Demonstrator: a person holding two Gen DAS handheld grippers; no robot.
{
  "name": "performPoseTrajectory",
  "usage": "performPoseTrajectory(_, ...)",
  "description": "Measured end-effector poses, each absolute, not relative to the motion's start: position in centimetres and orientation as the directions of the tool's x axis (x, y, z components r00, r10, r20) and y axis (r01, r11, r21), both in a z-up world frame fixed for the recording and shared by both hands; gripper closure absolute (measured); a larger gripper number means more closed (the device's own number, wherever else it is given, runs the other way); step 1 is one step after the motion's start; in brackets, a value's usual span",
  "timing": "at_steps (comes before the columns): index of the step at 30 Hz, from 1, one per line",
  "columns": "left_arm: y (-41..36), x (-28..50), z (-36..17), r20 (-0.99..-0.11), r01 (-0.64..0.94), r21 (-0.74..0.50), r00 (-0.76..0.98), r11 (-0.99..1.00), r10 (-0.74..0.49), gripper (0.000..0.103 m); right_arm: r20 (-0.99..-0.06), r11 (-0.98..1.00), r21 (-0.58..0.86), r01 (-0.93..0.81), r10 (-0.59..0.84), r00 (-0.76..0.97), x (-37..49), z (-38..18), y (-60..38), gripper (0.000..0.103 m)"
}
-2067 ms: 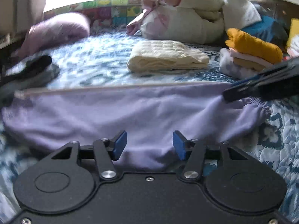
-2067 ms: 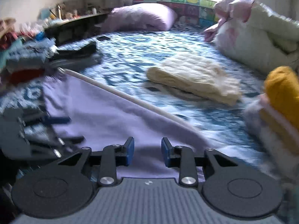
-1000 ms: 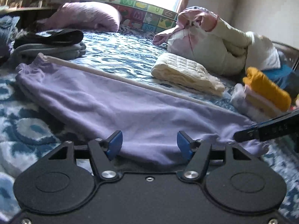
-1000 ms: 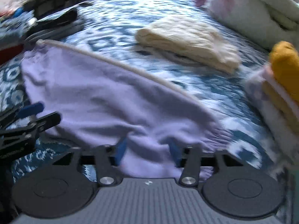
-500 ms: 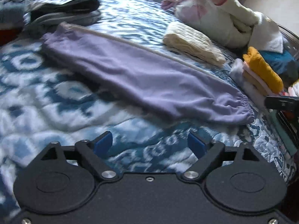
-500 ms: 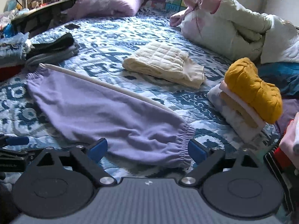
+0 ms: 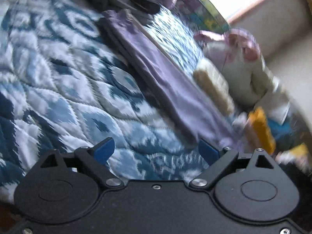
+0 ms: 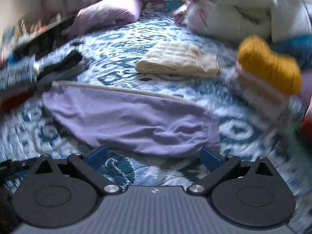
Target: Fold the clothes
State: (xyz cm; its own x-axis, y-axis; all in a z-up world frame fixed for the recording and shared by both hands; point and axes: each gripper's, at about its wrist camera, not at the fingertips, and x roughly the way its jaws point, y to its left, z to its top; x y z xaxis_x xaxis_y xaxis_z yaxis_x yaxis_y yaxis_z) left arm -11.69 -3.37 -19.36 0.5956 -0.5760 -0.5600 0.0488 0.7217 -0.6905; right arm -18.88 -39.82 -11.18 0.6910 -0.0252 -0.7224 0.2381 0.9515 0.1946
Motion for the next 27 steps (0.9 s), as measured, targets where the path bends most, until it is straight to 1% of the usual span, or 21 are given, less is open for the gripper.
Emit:
performPoseTrajectory(3,-1.3,-9.8,-20.2,-0.517,-0.005,-0.756,0.619,0.655,-0.591,0.010,-0.699,0.866,0.384,0.319,0.048,0.713,-19.0,-14.1,-43.7,0.003)
performPoseTrajectory(4,-0.6,-9.0,-20.4,-0.504,-0.018,-0.773,0.626,0.634,-0.596,0.010,-0.678,0.830,0.447,0.334,0.071,0.731,-19.1,-15.2,-45.0,0.003)
performPoseTrajectory(5,-0.2,-8.1,-20.5,-0.492,-0.022,-0.784,0.631,0.621,-0.599,0.011,-0.665,0.800,0.488,0.348,0.082,0.742,-19.4,-16.2,-45.8,0.003)
performPoseTrajectory(8,0.9,-5.4,-20.7,-0.463,-0.031,-0.810,0.647,0.585,-0.606,0.011,-0.624,0.692,0.601,0.401,0.092,0.776,-19.9,-19.9,-48.4,0.010)
performPoseTrajectory(11,1.3,-3.1,-20.8,-0.466,-0.033,-0.804,0.656,0.594,-0.594,0.011,-0.569,0.575,0.698,0.427,0.083,0.819,-20.3,-22.9,-50.9,0.014)
performPoseTrajectory(12,1.3,-2.4,-20.7,-0.467,-0.026,-0.798,0.659,0.602,-0.590,0.011,-0.520,0.535,0.743,0.403,0.083,0.850,-20.5,-23.5,-51.5,0.014)
performPoseTrajectory(14,1.2,-1.1,-20.7,-0.465,-0.012,-0.788,0.665,0.615,-0.584,0.011,-0.477,0.510,0.775,0.373,0.084,0.875,-20.1,-24.0,-52.1,0.012)
performPoseTrajectory(15,1.3,-0.4,-20.8,-0.463,-0.013,-0.787,0.674,0.617,-0.575,0.011,-0.458,0.510,0.784,0.354,0.090,0.884,-19.6,-24.2,-52.5,0.009)
performPoseTrajectory(17,1.6,0.9,-20.9,-0.455,-0.022,-0.790,0.690,0.613,-0.562,0.014,-0.451,0.529,0.778,0.338,0.096,0.887,-18.5,-24.2,-52.5,0.008)
performPoseTrajectory(19,1.9,2.1,-21.1,-0.448,-0.032,-0.796,0.703,0.605,-0.553,0.015,-0.458,0.567,0.755,0.331,0.094,0.884,-17.6,-24.2,-52.3,0.012)
performPoseTrajectory(20,2.0,2.7,-21.0,-0.450,-0.029,-0.788,0.708,0.615,-0.544,0.019,-0.461,0.585,0.742,0.326,0.093,0.882,-17.2,-24.2,-52.3,0.018)
performPoseTrajectory(21,2.2,3.3,-20.9,-0.453,-0.025,-0.780,0.713,0.625,-0.535,0.020,-0.470,0.610,0.721,0.328,0.082,0.879,-16.9,-24.3,-52.0,0.031)
performPoseTrajectory(23,2.6,4.4,-21.0,-0.463,-0.031,-0.770,0.715,0.637,-0.524,0.024,-0.478,0.646,0.688,0.330,0.062,0.876,-16.7,-24.5,-52.1,0.044)
performPoseTrajectory(24,2.8,5.0,-21.2,-0.460,-0.025,-0.769,0.715,0.638,-0.527,0.026,-0.470,0.651,0.686,0.325,0.055,0.881,-17.0,-24.8,-52.3,0.048)
performPoseTrajectory(27,3.5,6.6,-21.7,-0.454,-0.027,-0.774,0.720,0.632,-0.525,0.033,-0.467,0.649,0.690,0.320,0.060,0.882,-17.0,-24.9,-52.8,0.050)
